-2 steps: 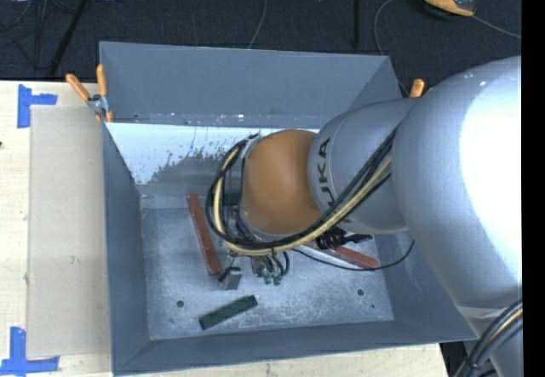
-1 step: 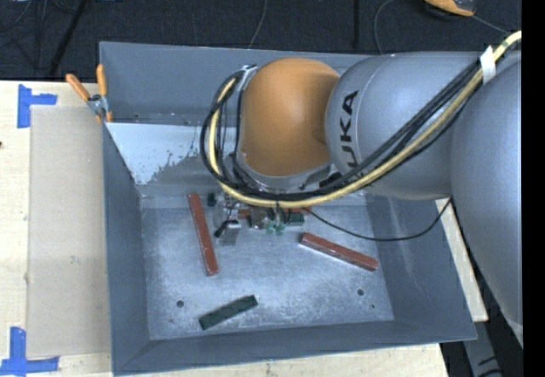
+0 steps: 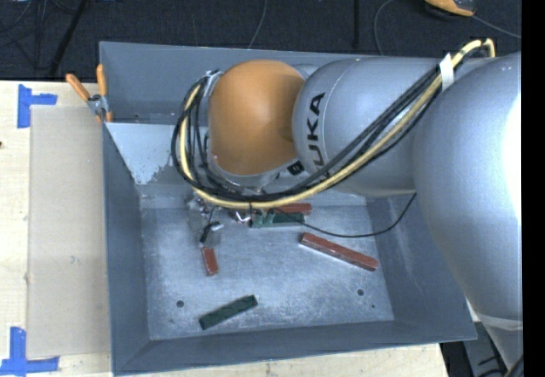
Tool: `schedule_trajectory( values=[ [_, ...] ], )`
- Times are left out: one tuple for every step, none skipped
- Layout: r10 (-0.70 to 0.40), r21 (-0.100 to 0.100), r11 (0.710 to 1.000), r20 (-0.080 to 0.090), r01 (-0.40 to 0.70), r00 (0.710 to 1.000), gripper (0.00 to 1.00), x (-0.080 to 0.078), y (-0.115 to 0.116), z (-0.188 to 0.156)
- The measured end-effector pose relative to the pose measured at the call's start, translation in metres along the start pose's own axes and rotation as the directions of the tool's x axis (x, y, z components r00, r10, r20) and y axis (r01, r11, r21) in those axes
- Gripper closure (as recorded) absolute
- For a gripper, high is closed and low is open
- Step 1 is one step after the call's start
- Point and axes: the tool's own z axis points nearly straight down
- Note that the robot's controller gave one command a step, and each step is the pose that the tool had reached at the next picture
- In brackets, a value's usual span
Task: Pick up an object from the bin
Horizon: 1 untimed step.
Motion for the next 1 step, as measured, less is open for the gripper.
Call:
schedule_trajectory(
  values=[
    [-0.335,0.002,0.942,0.003,0.335,0.942,1.00,-0.0219,-0.0132,-0.0163]
  ],
)
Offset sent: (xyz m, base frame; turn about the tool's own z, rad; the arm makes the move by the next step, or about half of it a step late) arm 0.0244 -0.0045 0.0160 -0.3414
